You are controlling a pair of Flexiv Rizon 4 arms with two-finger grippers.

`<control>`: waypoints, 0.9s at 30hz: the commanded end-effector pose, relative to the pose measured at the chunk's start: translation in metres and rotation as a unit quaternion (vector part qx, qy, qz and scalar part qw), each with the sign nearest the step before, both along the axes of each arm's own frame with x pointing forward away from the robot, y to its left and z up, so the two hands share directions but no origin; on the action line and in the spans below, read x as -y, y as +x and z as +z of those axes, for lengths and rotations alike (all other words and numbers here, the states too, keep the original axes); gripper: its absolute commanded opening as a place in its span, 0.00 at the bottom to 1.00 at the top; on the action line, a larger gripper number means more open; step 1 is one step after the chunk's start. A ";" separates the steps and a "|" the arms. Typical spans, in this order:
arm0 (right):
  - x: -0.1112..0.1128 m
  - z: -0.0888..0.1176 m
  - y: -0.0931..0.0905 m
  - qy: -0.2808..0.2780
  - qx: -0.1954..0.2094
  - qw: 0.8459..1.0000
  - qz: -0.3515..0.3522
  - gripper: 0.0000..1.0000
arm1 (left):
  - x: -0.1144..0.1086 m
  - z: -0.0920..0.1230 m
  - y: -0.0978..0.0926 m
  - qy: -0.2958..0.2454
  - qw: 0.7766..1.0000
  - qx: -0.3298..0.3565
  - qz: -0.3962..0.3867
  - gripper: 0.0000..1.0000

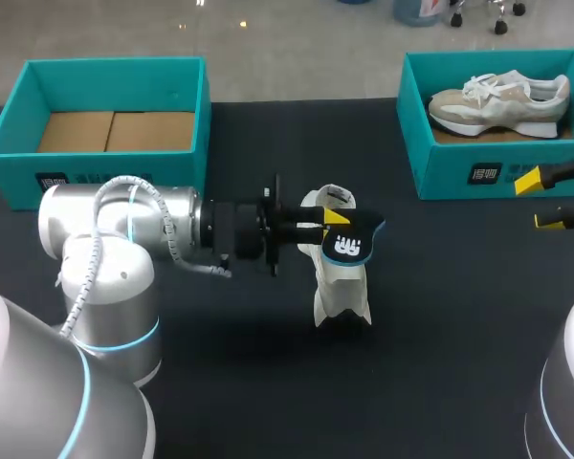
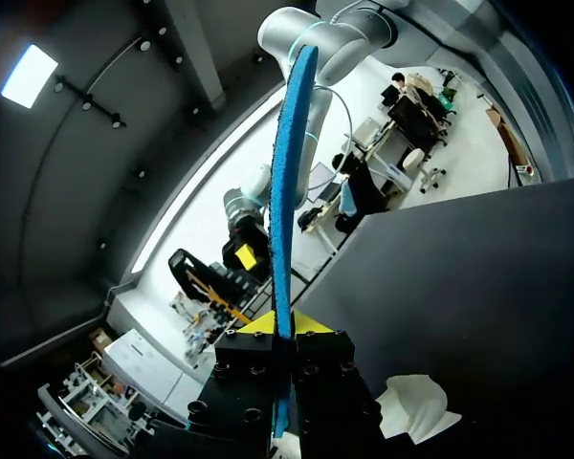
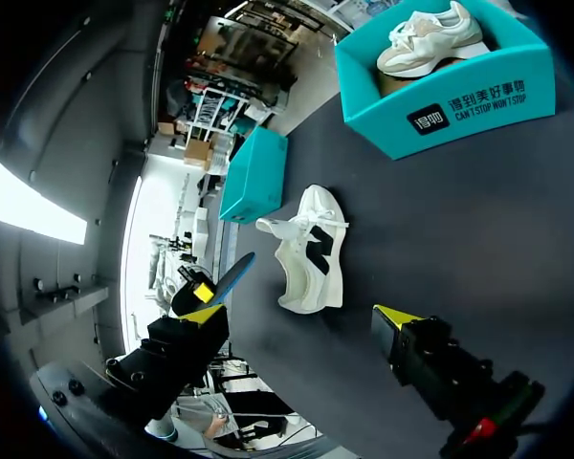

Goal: Take the shoe out of the shoebox, open the shoe tongue, remove and reinsert the insole, then place the shoe into the shoebox

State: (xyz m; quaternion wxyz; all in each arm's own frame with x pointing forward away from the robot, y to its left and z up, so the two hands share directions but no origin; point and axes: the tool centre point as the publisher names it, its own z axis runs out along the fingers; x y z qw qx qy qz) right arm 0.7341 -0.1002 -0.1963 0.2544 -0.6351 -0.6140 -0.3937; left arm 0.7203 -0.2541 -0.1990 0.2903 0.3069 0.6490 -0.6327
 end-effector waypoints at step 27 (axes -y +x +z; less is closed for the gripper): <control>0.000 0.000 -0.002 -0.002 0.000 1.000 -0.001 1.00 | -0.038 -0.034 -0.030 0.095 0.993 -0.070 -0.027 0.00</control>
